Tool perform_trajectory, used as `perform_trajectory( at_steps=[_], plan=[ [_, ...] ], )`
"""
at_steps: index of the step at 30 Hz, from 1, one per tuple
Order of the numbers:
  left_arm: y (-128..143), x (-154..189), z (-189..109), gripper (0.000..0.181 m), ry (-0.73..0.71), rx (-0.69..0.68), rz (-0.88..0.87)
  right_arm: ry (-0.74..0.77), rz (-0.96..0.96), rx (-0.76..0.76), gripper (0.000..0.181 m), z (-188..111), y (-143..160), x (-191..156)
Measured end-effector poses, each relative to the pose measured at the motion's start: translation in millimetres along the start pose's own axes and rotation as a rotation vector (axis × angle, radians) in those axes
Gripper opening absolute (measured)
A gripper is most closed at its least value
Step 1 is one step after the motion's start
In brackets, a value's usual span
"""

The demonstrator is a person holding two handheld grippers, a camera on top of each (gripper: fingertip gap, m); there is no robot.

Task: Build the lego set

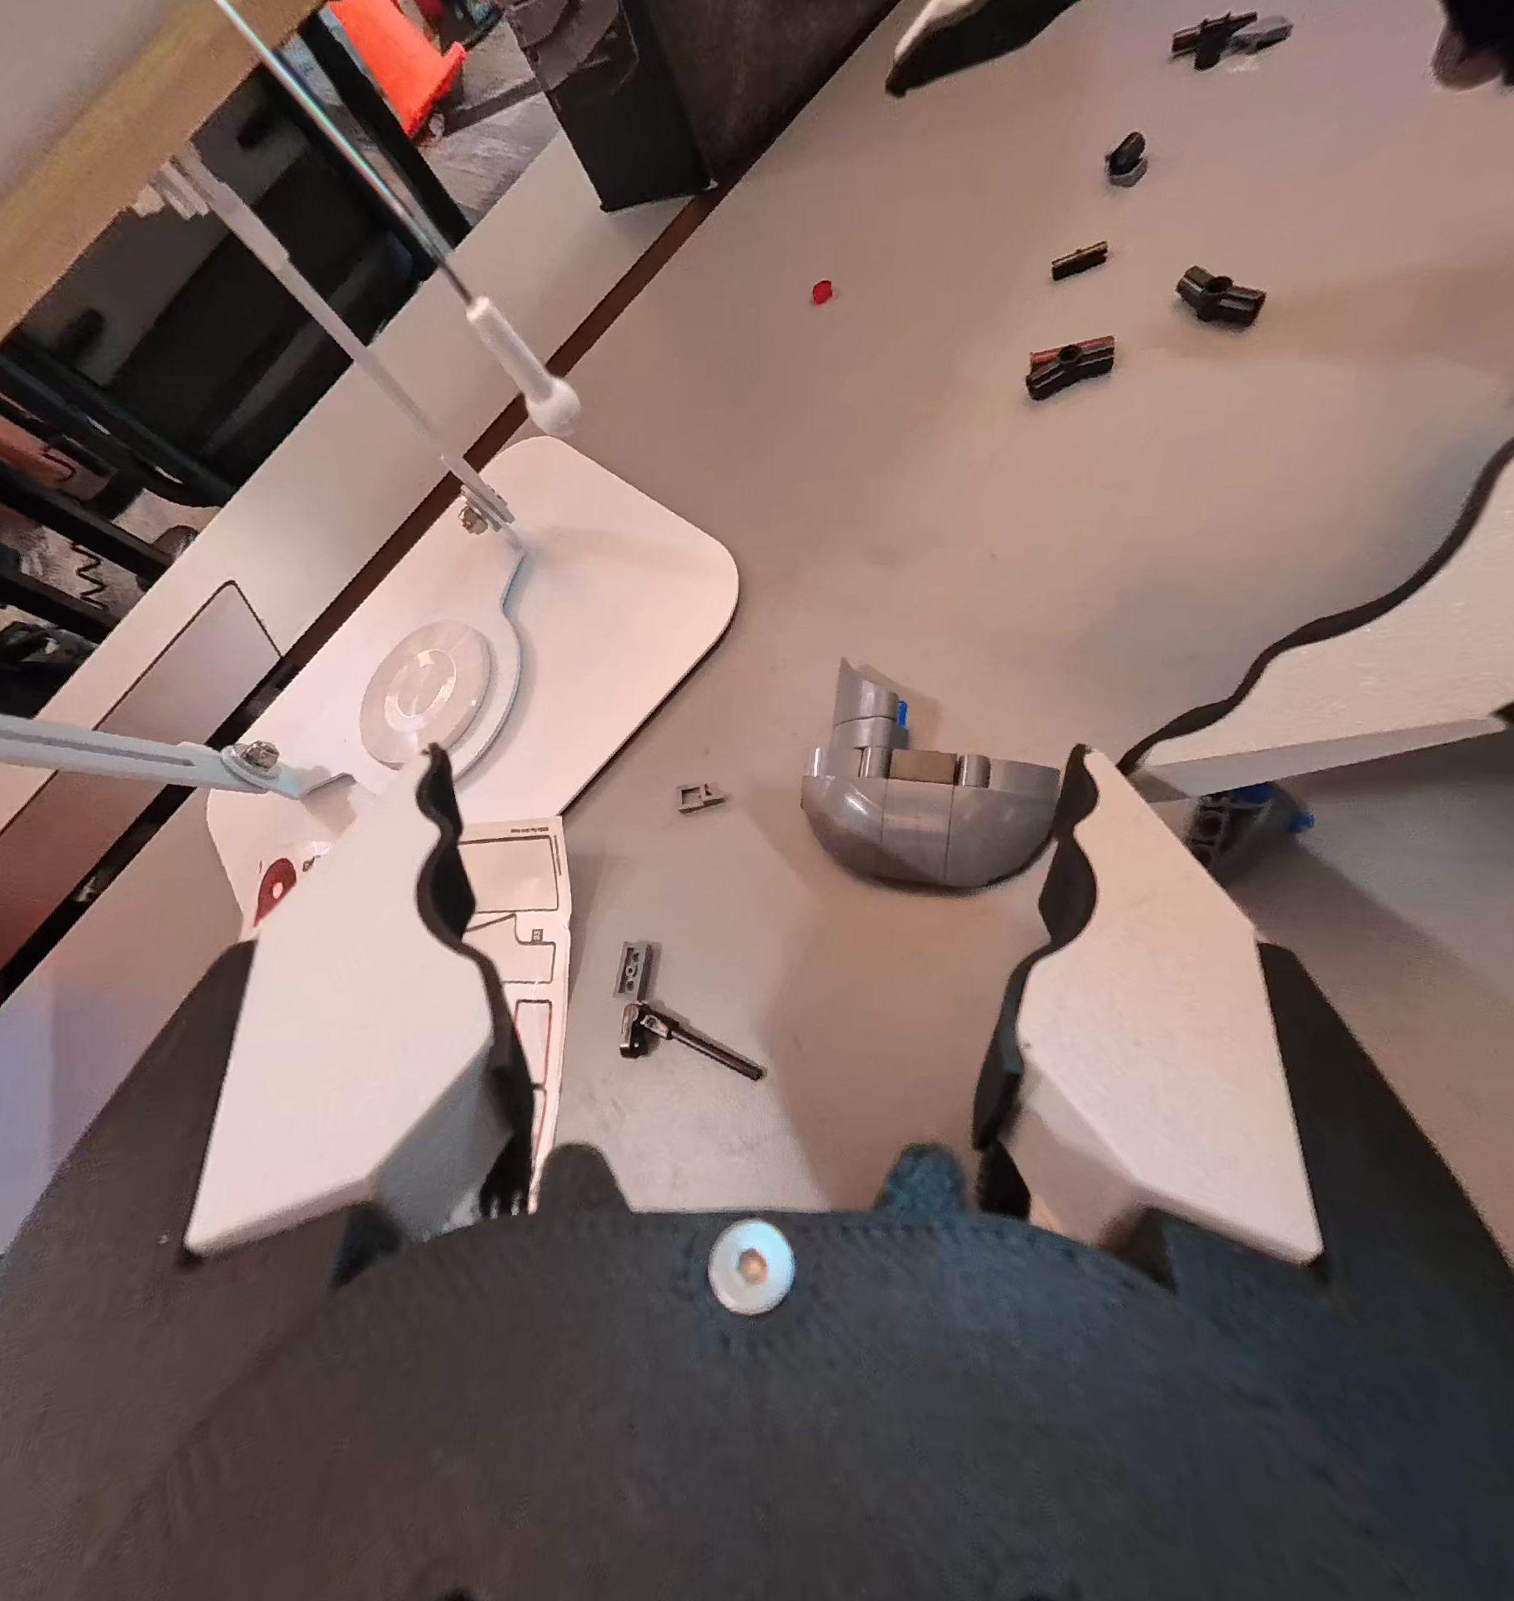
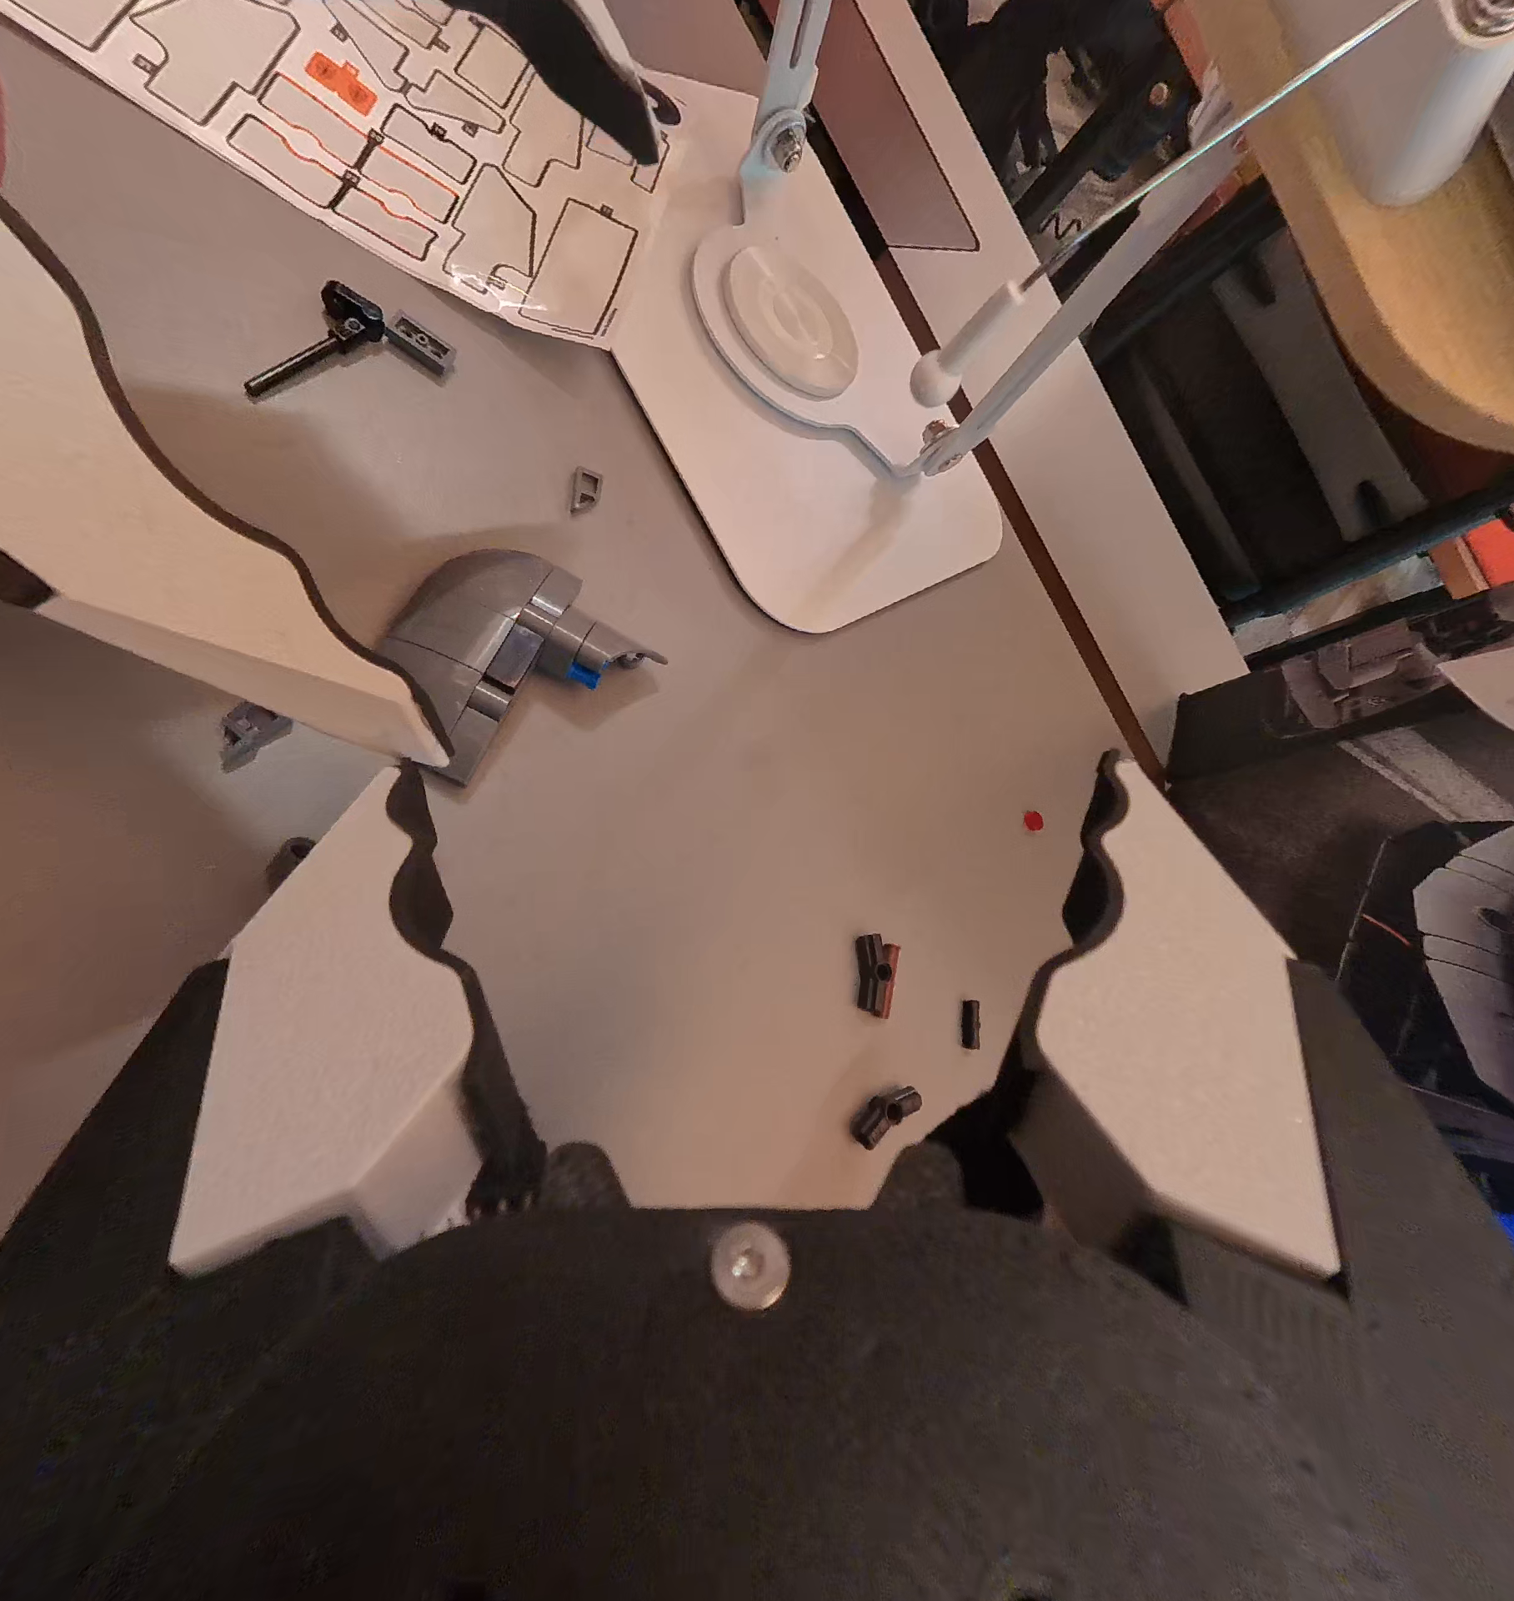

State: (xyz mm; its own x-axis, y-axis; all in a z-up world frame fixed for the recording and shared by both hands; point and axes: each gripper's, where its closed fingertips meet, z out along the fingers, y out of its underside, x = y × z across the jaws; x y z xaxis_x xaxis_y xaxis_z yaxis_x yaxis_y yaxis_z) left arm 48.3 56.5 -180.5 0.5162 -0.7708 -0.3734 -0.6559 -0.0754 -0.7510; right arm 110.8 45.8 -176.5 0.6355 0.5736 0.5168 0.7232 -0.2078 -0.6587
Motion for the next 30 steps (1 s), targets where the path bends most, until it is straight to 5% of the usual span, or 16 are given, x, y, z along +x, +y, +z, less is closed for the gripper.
perform_trajectory(
  at_steps=[20,24,30],
  plan=[
    [0.7,-13.4,1.1,0.131,-0.092,0.004,0.004,0.001,0.05,0.064,0.146,-2.4,-2.0,6.7],
    [3.3,-0.2,-2.2,0.105,0.009,-0.017,-0.056,-0.096,0.101,0.053,0.139,-4.0,-0.7,-6.5],
    [10.7,14.9,-6.5,0.103,0.119,-0.076,-0.105,-0.3,0.179,-0.021,0.131,-9.0,9.0,-37.8]
  ],
)
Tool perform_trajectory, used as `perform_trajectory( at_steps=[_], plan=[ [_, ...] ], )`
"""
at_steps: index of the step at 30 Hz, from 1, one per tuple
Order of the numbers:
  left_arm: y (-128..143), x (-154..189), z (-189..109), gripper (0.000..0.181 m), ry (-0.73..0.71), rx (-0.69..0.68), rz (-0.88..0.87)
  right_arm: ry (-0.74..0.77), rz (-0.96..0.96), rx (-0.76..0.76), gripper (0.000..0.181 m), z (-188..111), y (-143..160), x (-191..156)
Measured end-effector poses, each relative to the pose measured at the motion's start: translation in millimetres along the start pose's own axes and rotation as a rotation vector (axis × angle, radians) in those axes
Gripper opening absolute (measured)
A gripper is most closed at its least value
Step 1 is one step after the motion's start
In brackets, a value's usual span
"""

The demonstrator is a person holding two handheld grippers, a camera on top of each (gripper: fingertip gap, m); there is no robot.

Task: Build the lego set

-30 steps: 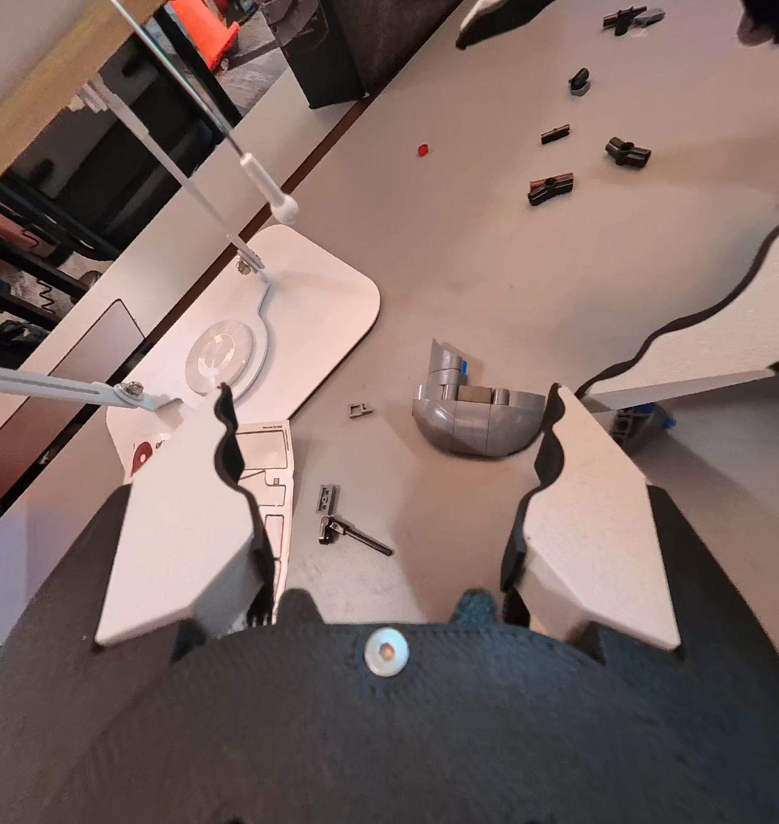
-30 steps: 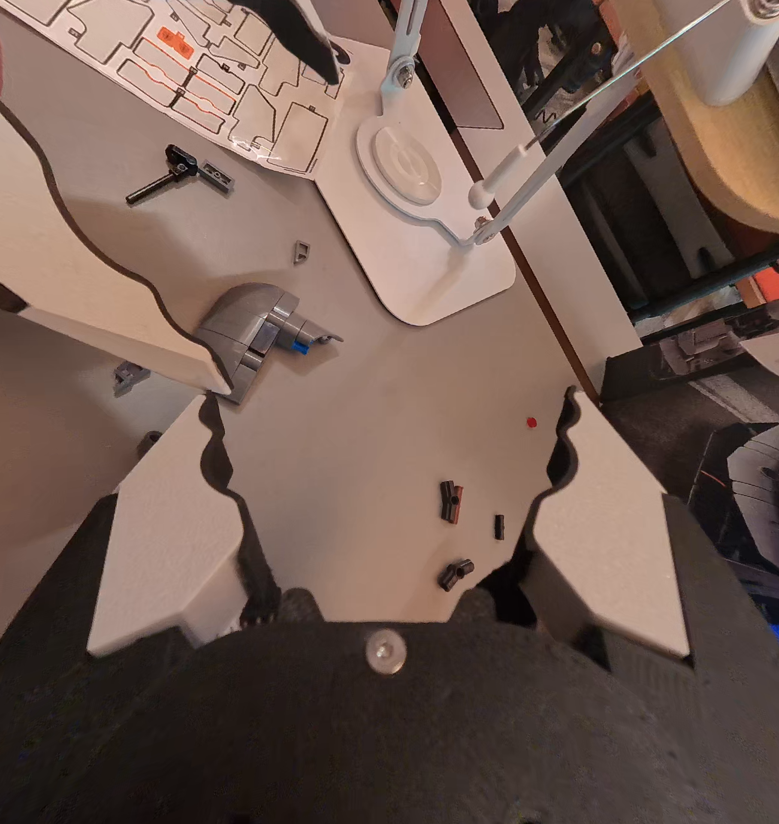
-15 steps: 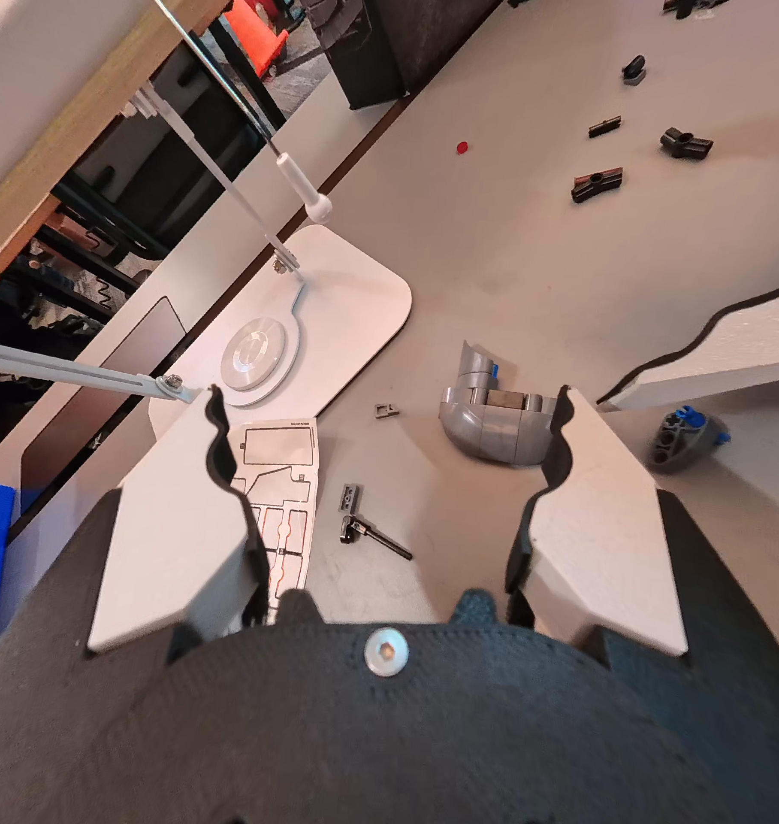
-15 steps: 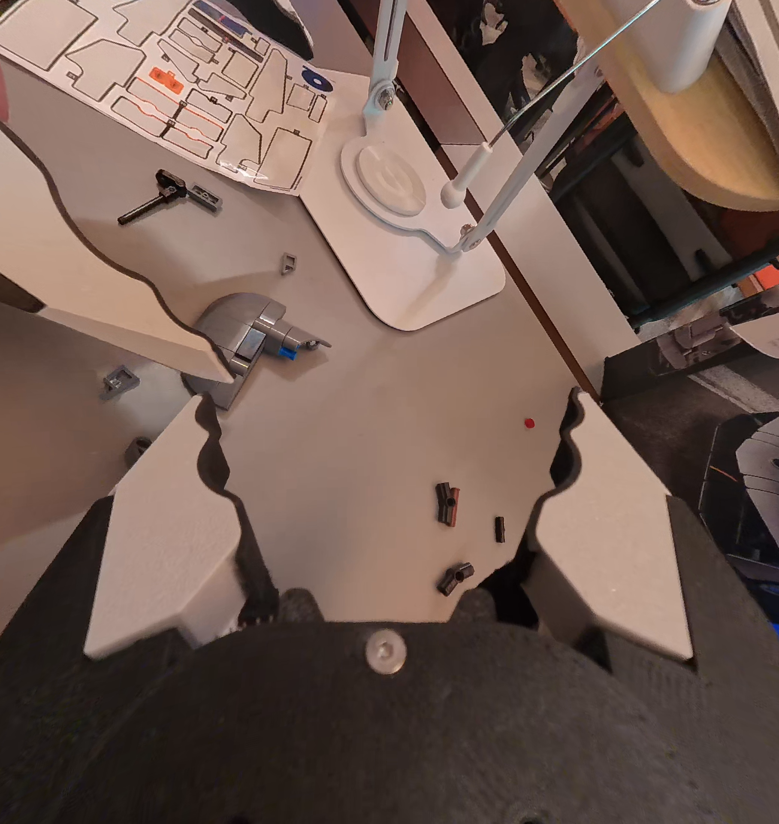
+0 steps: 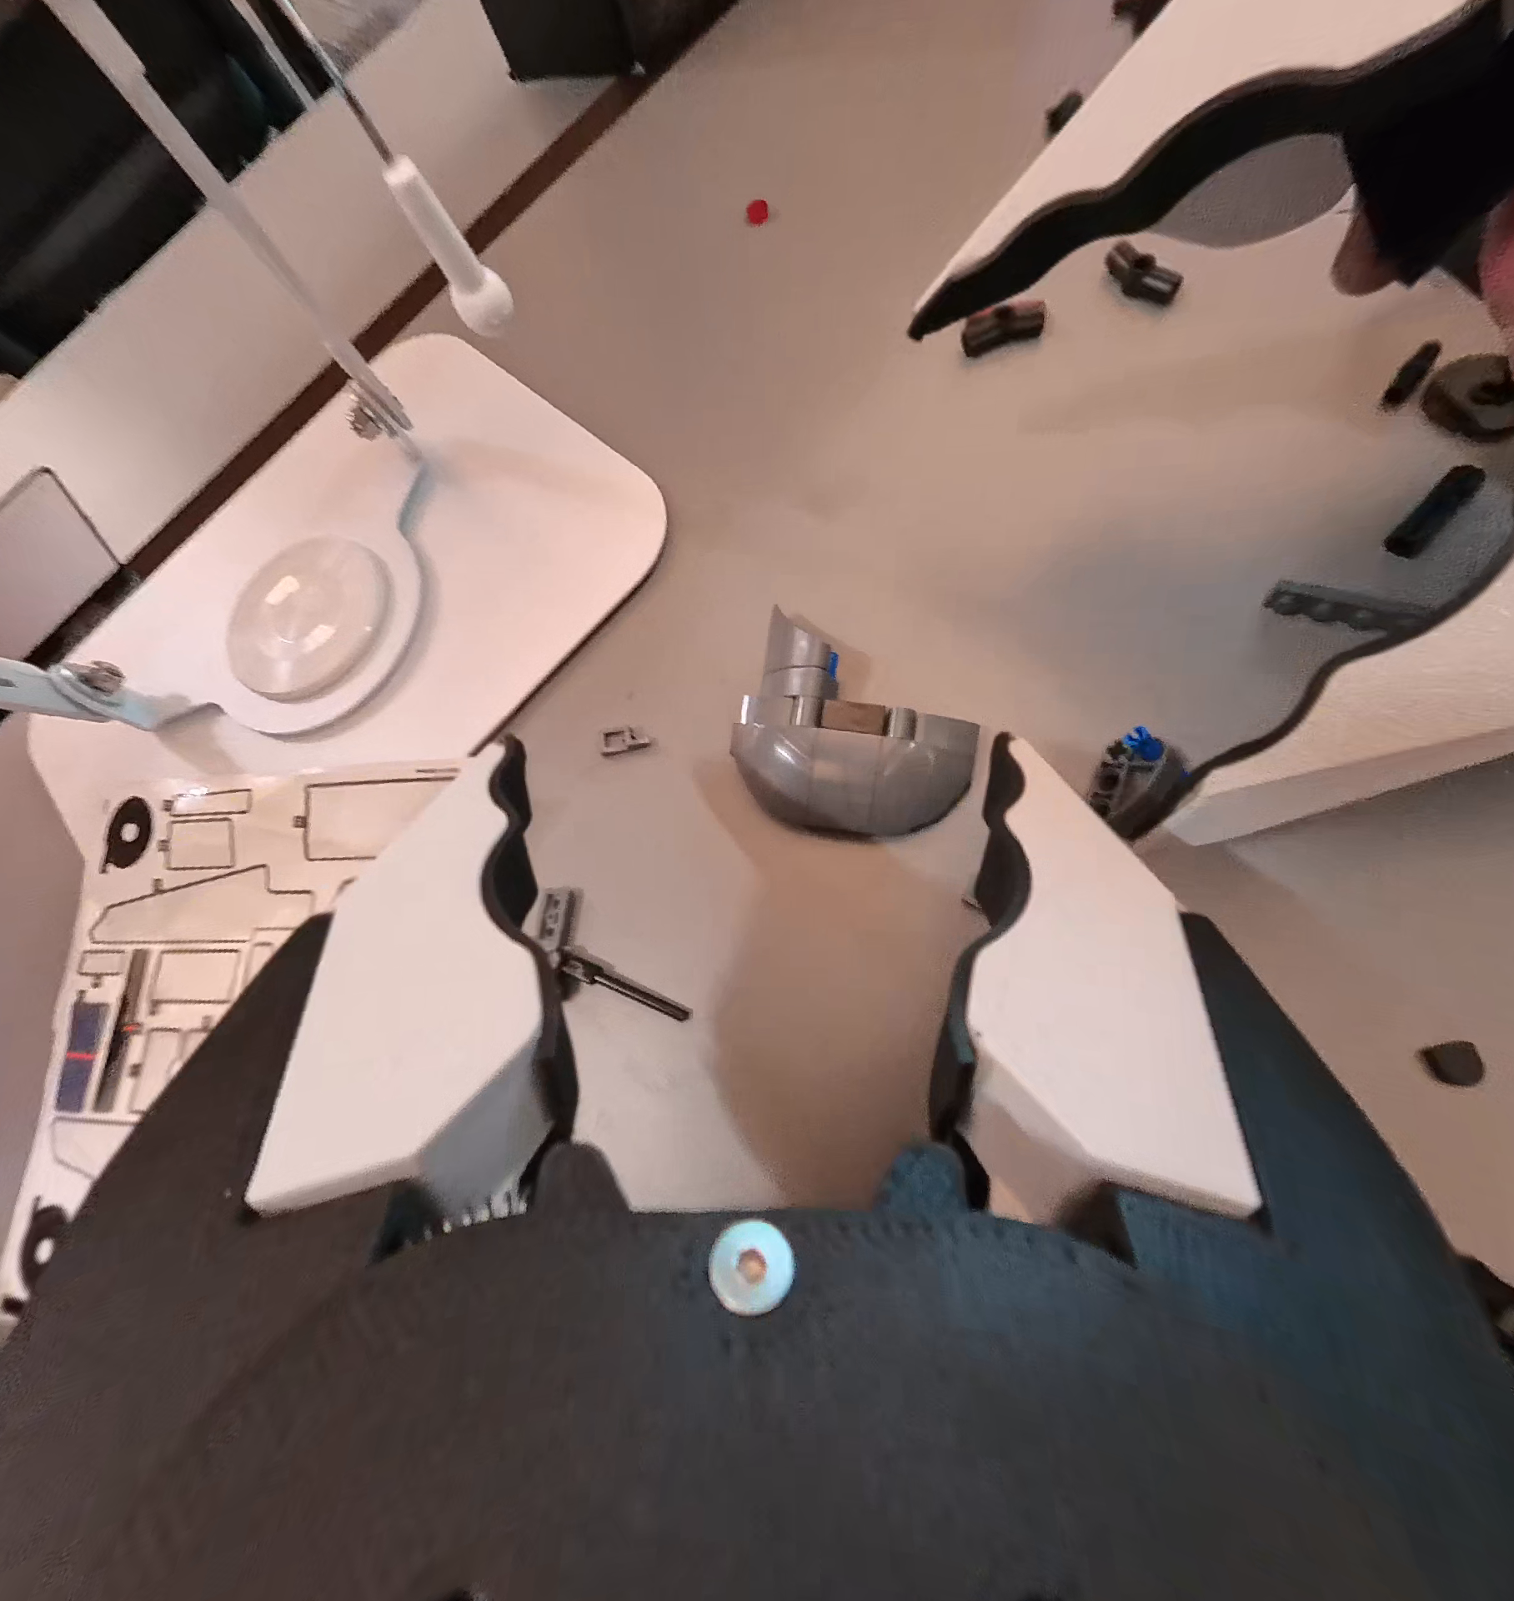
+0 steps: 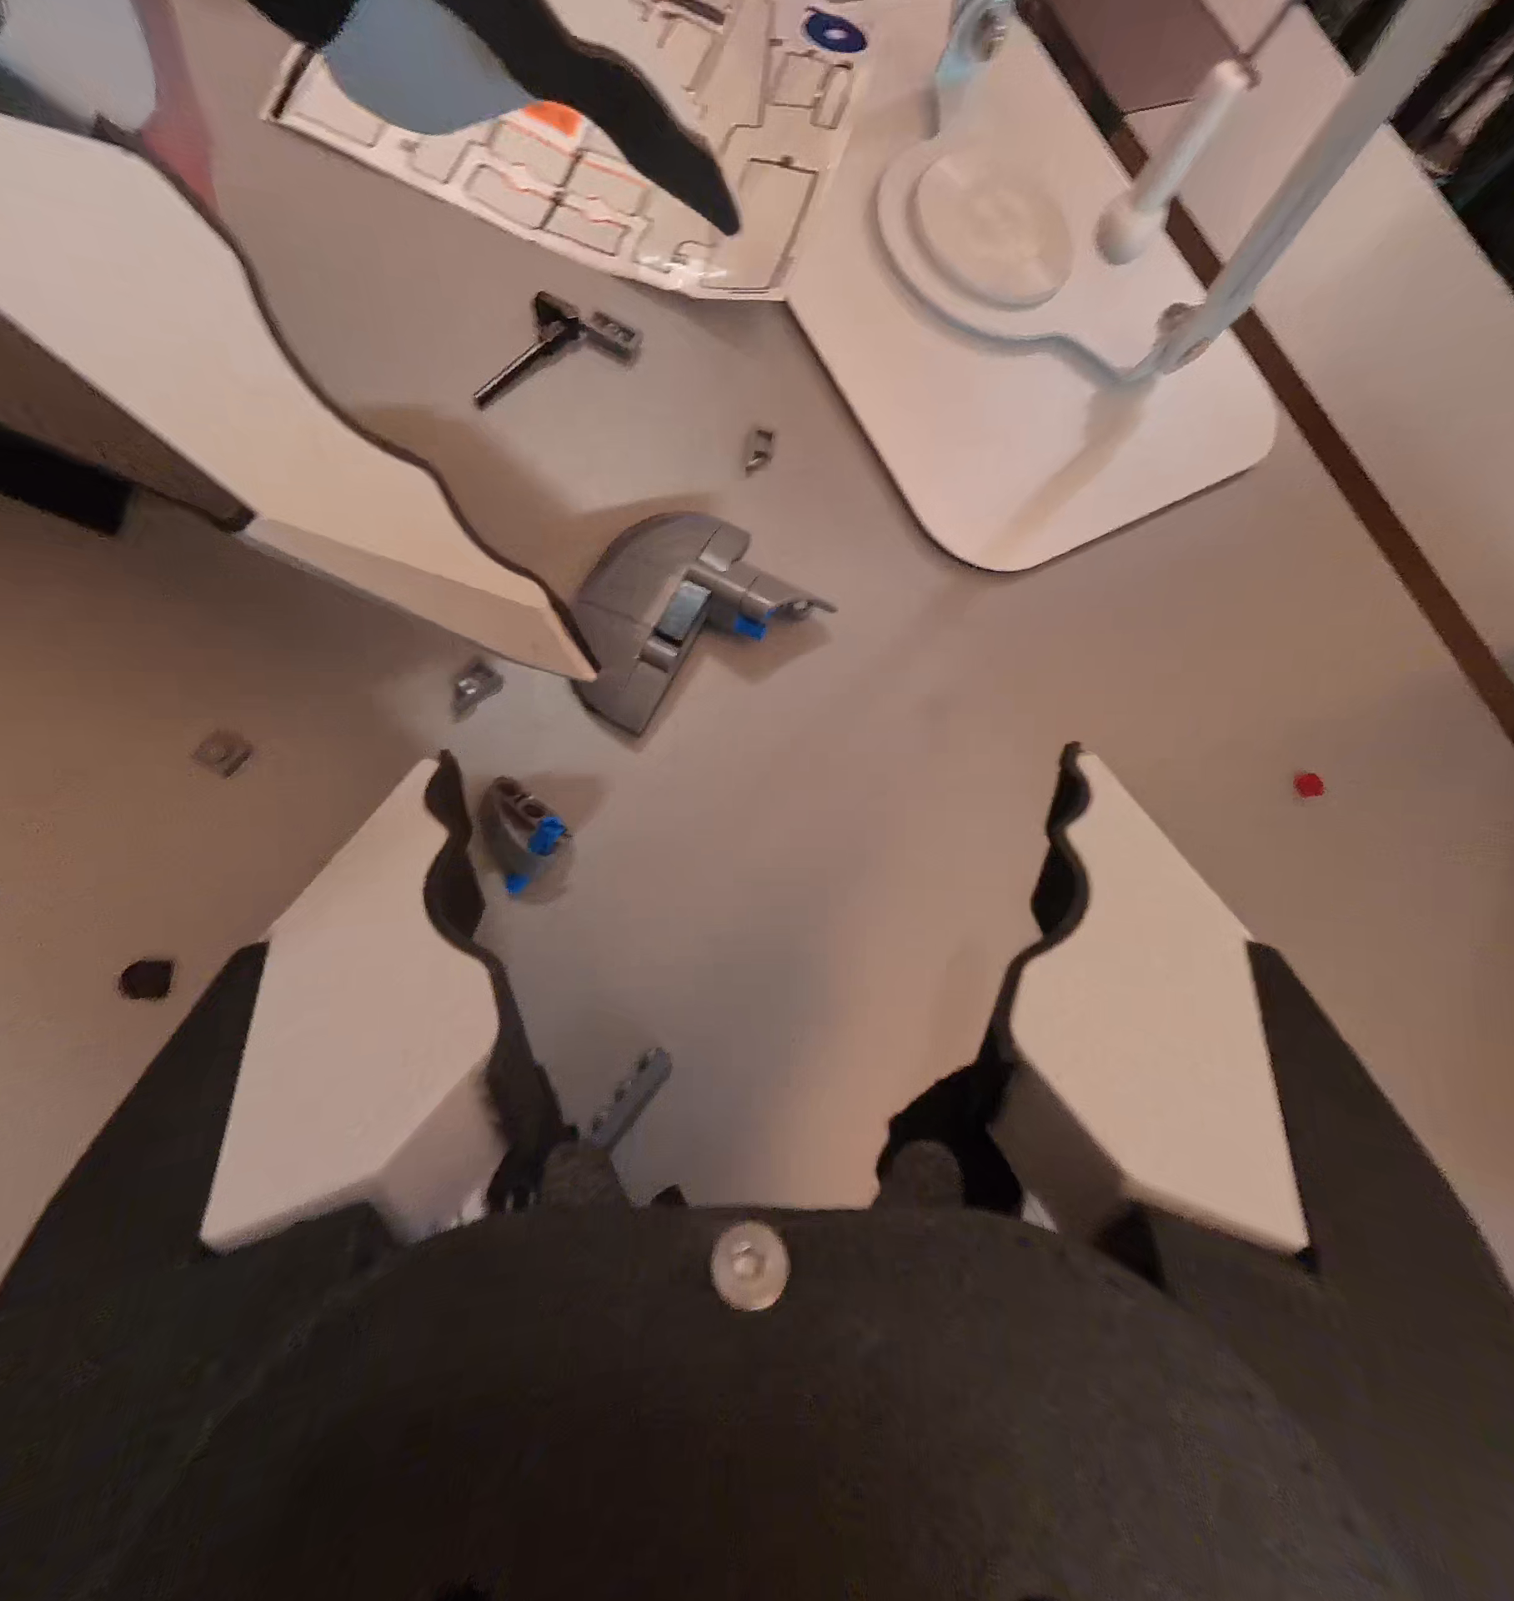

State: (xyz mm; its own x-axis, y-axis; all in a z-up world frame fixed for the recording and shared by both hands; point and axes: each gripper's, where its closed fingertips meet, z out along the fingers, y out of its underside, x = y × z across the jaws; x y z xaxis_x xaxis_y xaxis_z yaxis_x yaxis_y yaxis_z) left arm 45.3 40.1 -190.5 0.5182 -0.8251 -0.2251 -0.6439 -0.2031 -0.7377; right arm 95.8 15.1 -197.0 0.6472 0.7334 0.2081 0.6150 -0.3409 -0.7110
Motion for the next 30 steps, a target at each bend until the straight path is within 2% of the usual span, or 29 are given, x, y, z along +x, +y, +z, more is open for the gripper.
perform_trajectory(
  at_steps=[1,3,4,6,7,11,14,17,23,28,30],
  plan=[
    [3.3,2.4,1.9,0.103,0.017,-0.017,-0.005,-0.021,0.005,0.003,0.125,0.7,0.4,-3.3],
    [9.4,6.1,6.5,0.105,0.042,-0.04,-0.011,-0.061,0.024,-0.012,0.126,5.1,4.1,-9.4],
    [12.6,9.4,9.2,0.107,0.061,-0.053,-0.009,-0.082,0.042,-0.034,0.131,9.0,8.5,-12.0],
    [23.5,17.2,15.6,0.114,0.1,-0.104,0.002,-0.146,0.087,-0.104,0.153,16.9,20.0,-18.9],
    [24.9,21.0,17.9,0.115,0.122,-0.105,-0.009,-0.162,0.084,-0.131,0.156,19.3,23.8,-21.5],
    [27.8,27.7,20.2,0.113,0.194,-0.104,-0.057,-0.17,0.054,-0.15,0.154,21.4,25.3,-27.4],
    [28.9,29.1,22.7,0.121,0.205,-0.09,-0.089,-0.19,0.088,-0.181,0.156,22.2,29.5,-28.8],
    [30.0,28.0,23.4,0.128,0.198,-0.099,-0.096,-0.192,0.107,-0.19,0.156,22.3,31.0,-28.2],
    [28.5,23.0,24.4,0.119,0.154,-0.096,-0.138,-0.189,0.112,-0.196,0.151,22.1,30.2,-28.1],
    [29.5,17.5,26.5,0.13,0.11,-0.108,-0.163,-0.171,0.127,-0.188,0.152,22.9,30.3,-24.3],
    [31.1,17.9,25.3,0.129,0.108,-0.113,-0.177,-0.156,0.153,-0.193,0.153,25.0,29.8,-21.8]
  ],
)
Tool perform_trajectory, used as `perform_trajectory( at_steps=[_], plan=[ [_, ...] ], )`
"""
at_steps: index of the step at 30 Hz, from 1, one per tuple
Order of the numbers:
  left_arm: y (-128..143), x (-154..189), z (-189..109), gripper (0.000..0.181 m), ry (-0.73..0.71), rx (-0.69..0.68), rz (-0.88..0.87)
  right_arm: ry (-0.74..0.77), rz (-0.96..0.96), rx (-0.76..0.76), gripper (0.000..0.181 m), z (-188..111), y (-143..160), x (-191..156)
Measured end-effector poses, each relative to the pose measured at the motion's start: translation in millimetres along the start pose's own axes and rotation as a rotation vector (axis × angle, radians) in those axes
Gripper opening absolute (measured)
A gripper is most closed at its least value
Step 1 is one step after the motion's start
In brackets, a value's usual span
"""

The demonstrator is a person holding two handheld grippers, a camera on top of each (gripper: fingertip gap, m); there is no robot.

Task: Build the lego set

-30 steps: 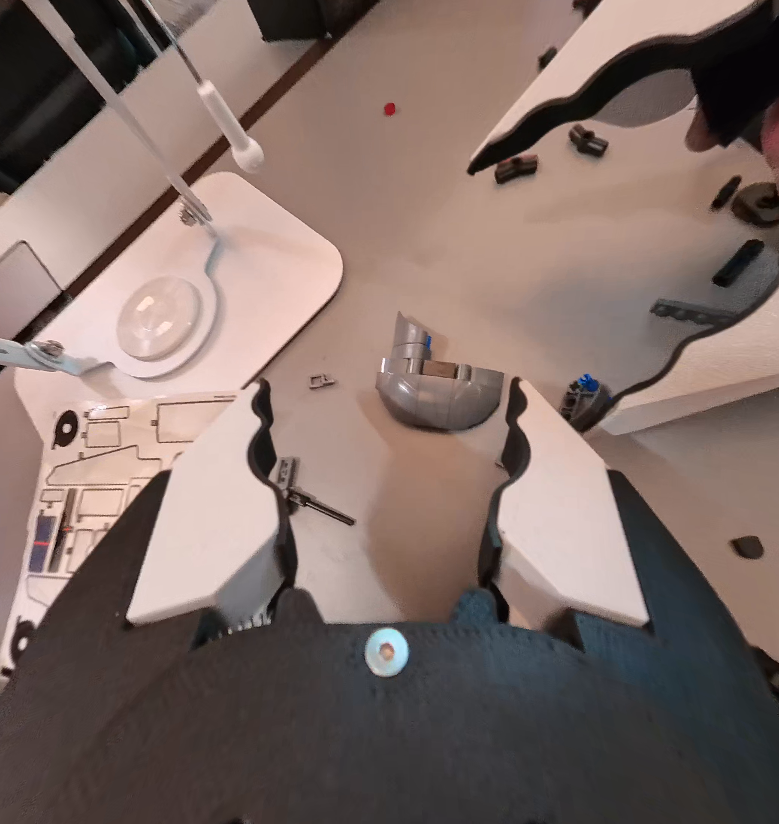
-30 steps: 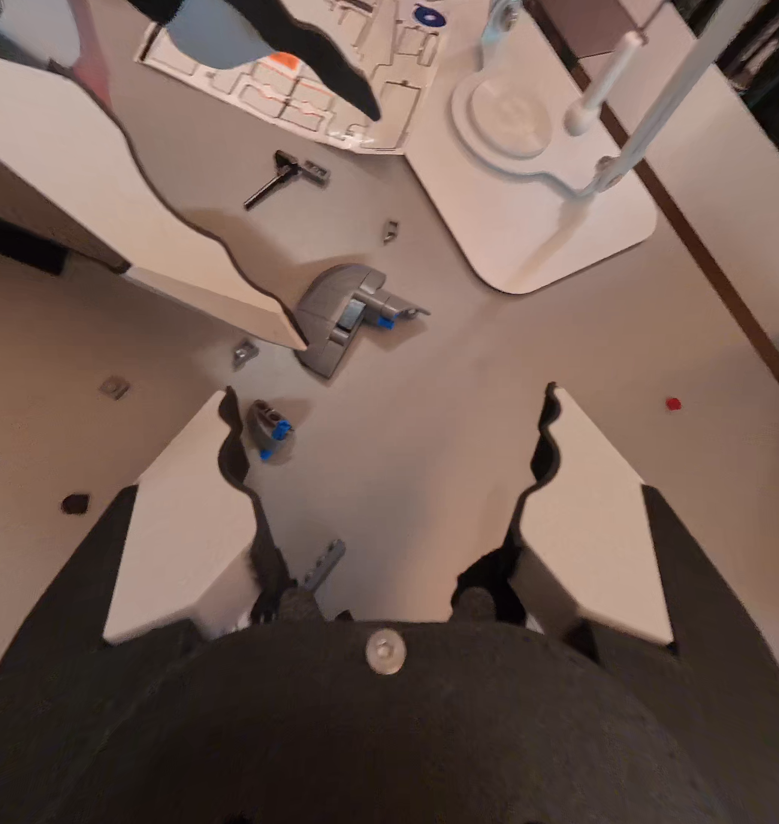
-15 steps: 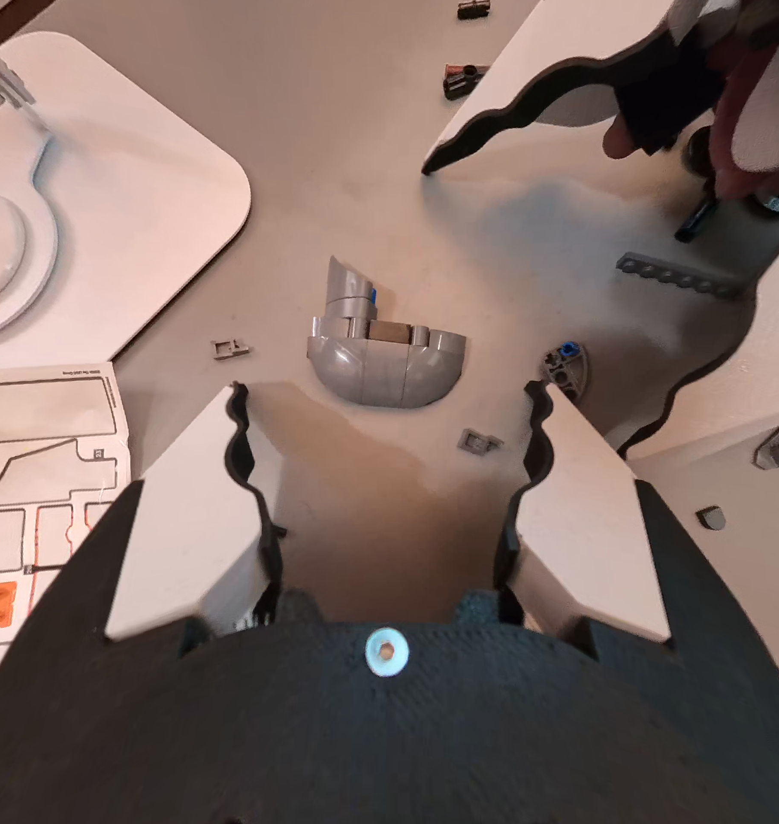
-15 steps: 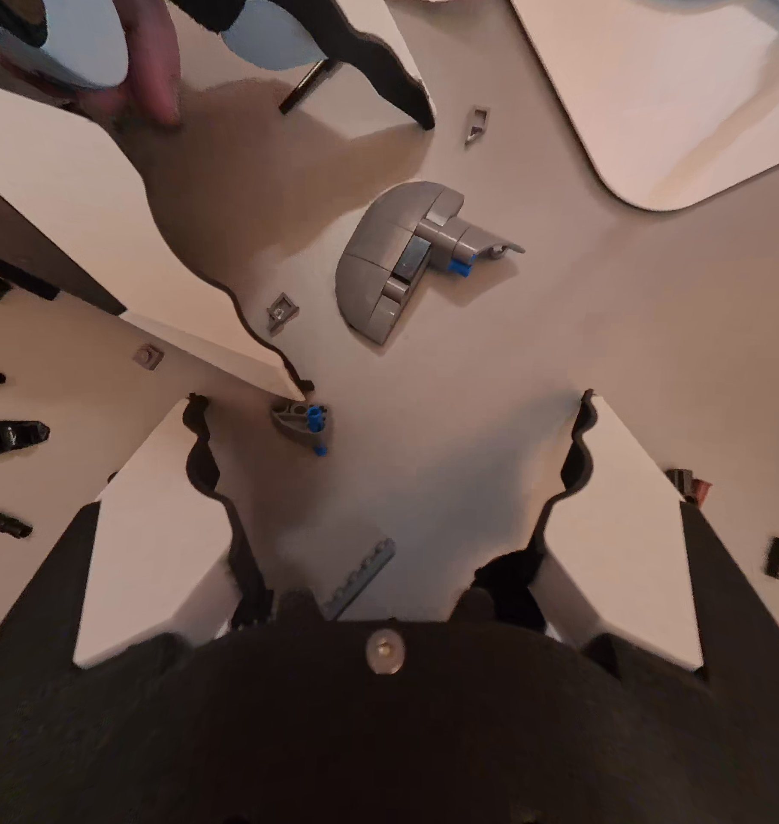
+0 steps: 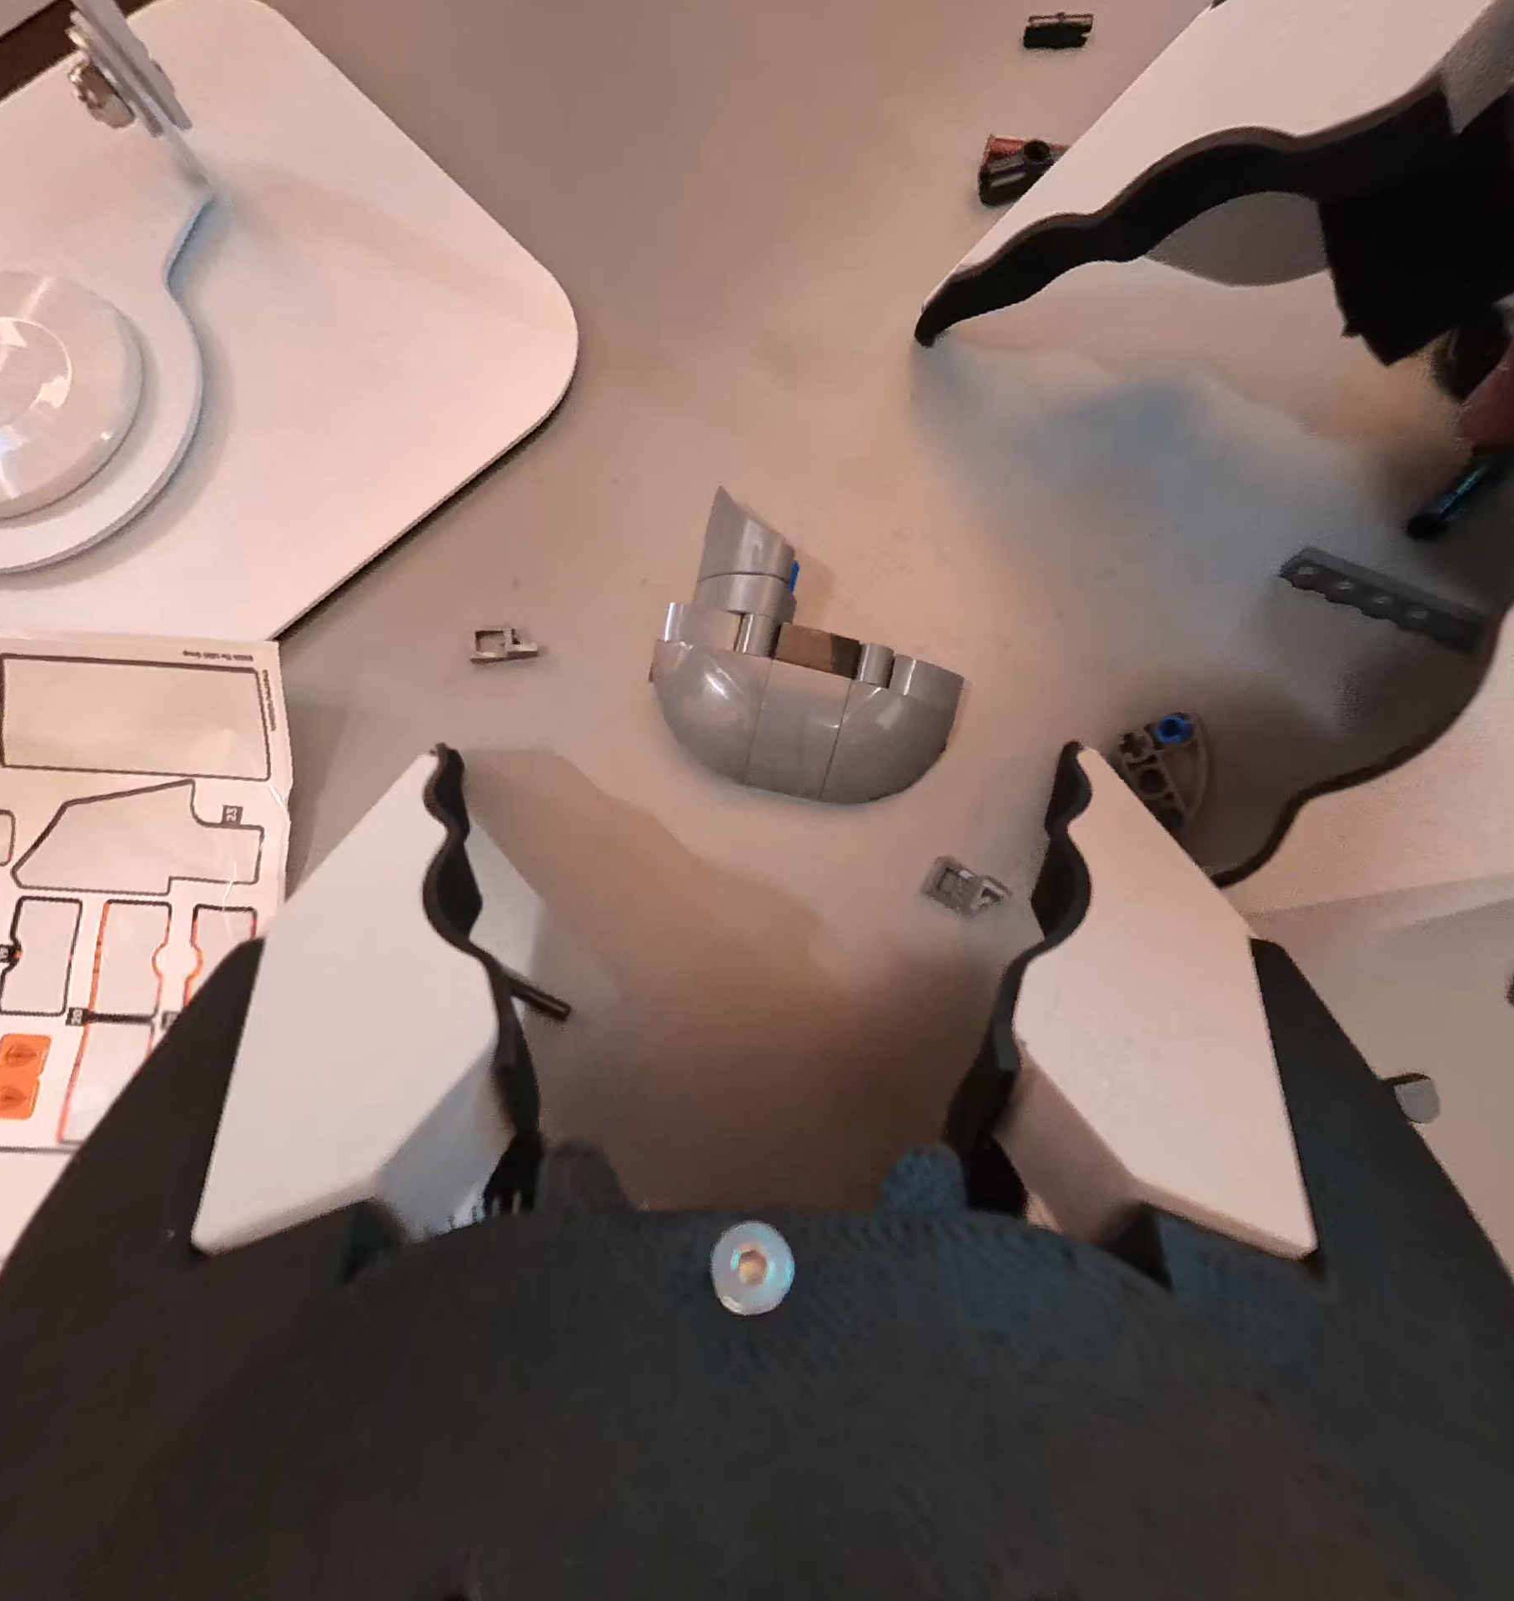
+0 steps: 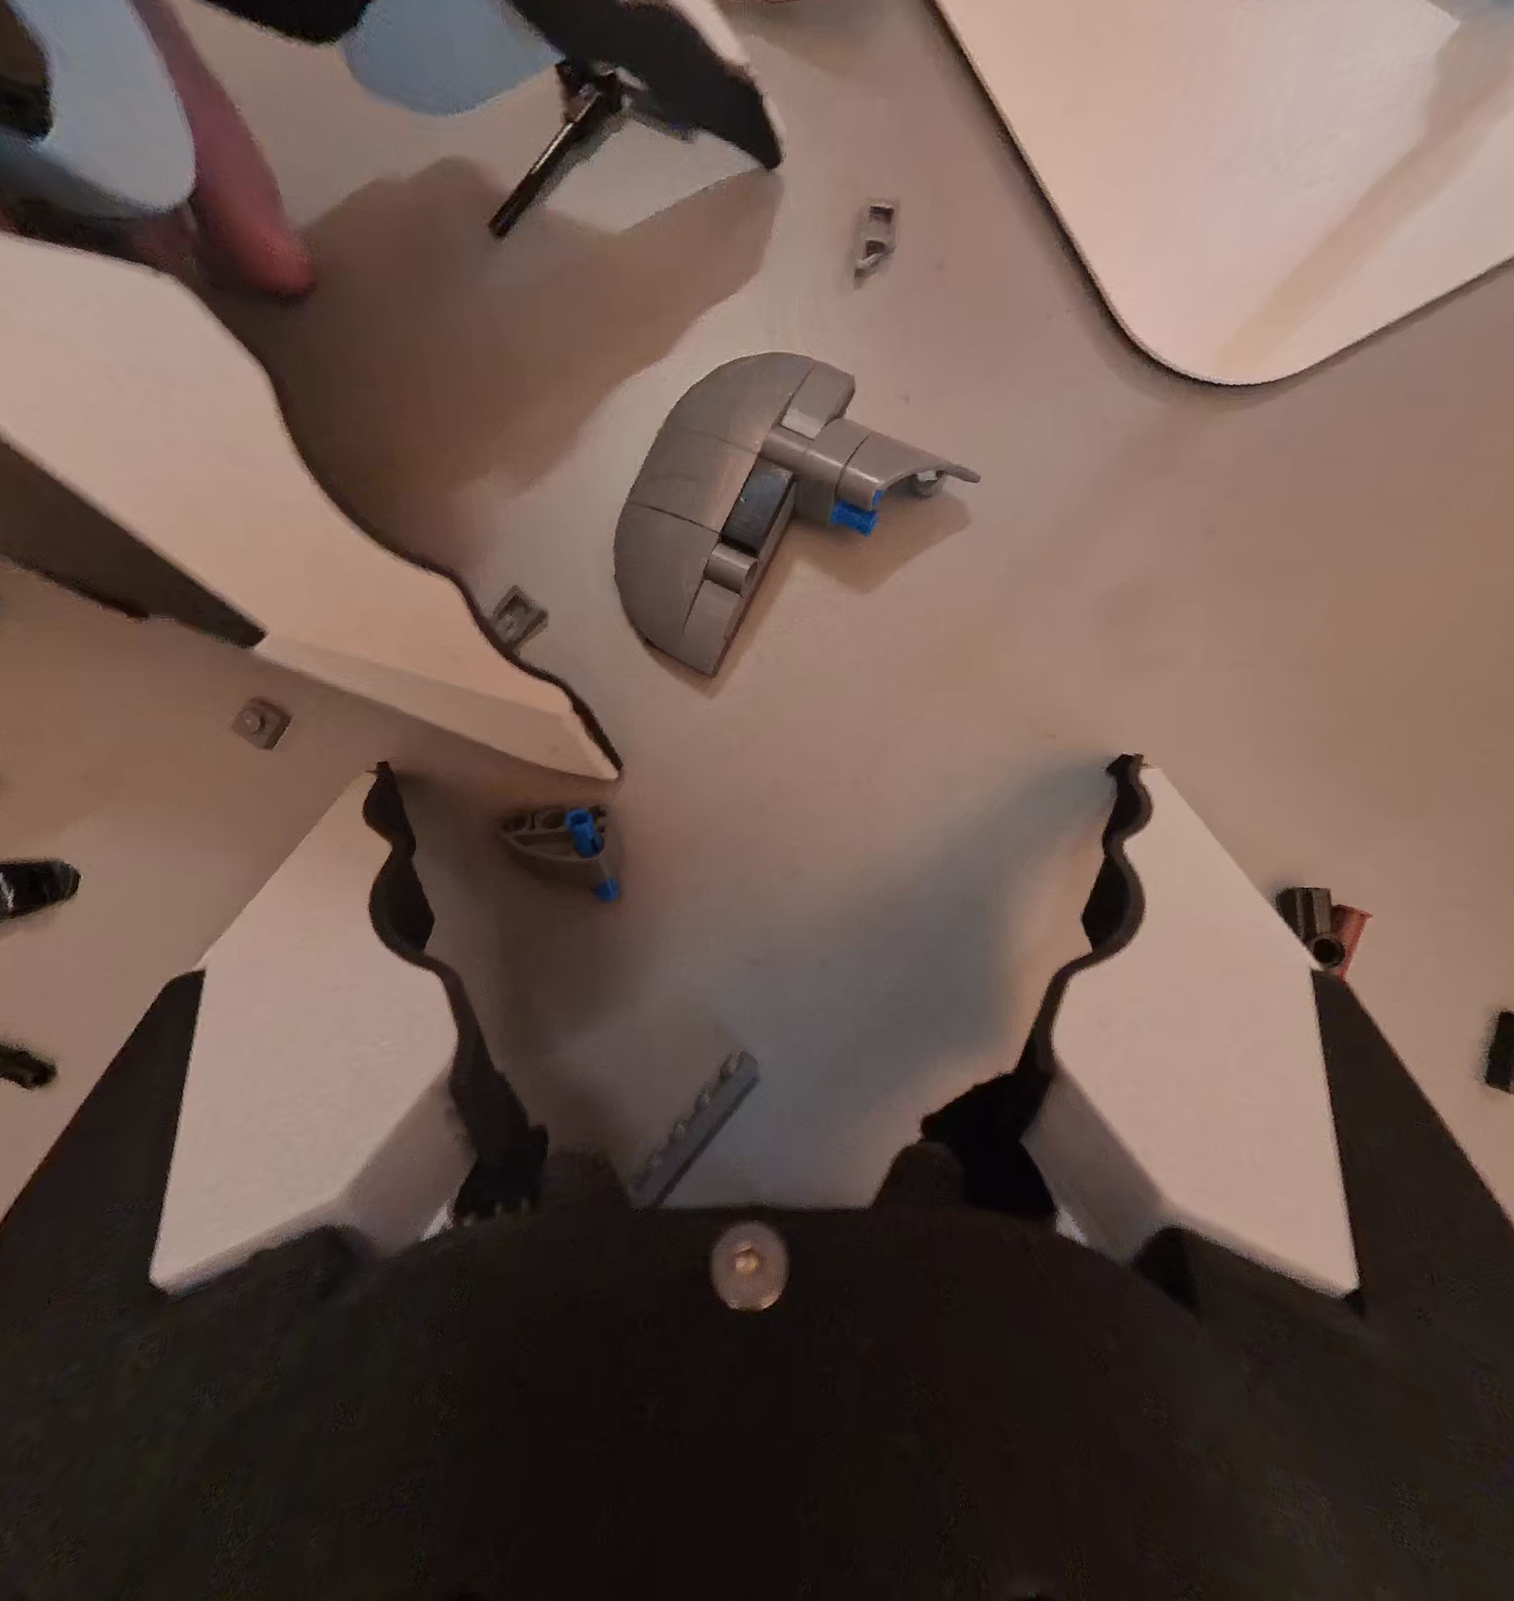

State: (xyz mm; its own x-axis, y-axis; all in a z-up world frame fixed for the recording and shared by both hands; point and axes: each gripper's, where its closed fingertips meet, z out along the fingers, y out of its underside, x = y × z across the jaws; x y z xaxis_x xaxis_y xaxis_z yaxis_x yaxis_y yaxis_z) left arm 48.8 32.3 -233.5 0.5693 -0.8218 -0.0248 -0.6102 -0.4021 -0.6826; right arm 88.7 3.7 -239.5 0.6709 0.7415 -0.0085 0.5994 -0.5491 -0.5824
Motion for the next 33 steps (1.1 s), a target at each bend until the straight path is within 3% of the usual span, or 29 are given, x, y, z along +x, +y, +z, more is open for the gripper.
perform_trajectory(
  at_steps=[33],
  plan=[
    [2.8,0.1,2.8,0.146,0.011,-0.025,-0.006,0.014,0.026,0.096,0.156,2.4,-4.7,2.5]
  ],
)
